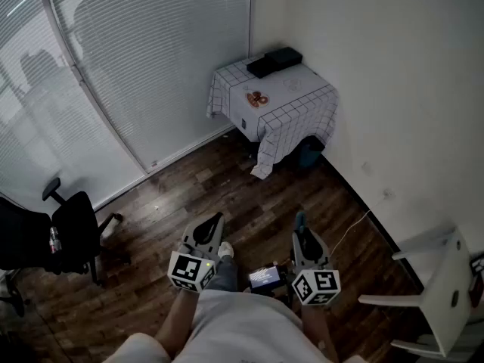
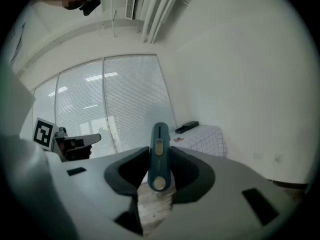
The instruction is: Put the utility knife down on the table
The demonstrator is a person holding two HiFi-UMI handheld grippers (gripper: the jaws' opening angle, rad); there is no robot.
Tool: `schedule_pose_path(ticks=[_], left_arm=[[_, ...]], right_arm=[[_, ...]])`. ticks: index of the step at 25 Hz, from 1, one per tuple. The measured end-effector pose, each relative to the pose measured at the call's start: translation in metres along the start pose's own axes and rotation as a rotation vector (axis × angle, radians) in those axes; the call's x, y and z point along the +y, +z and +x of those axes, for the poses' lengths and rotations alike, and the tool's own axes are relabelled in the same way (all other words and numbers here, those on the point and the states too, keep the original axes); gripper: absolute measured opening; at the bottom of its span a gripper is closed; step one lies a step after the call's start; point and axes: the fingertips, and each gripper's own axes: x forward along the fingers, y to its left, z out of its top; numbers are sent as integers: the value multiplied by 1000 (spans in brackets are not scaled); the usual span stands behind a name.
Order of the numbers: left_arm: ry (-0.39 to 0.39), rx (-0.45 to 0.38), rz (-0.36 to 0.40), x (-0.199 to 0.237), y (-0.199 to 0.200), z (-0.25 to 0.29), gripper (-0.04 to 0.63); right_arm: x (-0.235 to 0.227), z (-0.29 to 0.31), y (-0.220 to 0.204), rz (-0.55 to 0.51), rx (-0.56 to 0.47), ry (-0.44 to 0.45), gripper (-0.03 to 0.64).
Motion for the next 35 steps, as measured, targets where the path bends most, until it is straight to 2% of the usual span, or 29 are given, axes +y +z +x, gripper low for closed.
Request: schedule_pose_path(ticks=[7,15,30,33,35], left_arm=[[6,-22,-3,11,2,15,8],[-27,-34,-8,27,1,54,8],[-75,-26,-14,113,4,142,8],[-95,-20,-4,128,6,155,8],[-105,-14,34,137,6,163,8]], right_arm=[[-8,15,5,-21,-12,-8,137],[-21,43,11,-25,-21,-35,137],[-29,157,27,-2,-33,-87,138],[-27,177,29,-30,-25,-104,137],[-28,188,31,-72,-22,-126,137]])
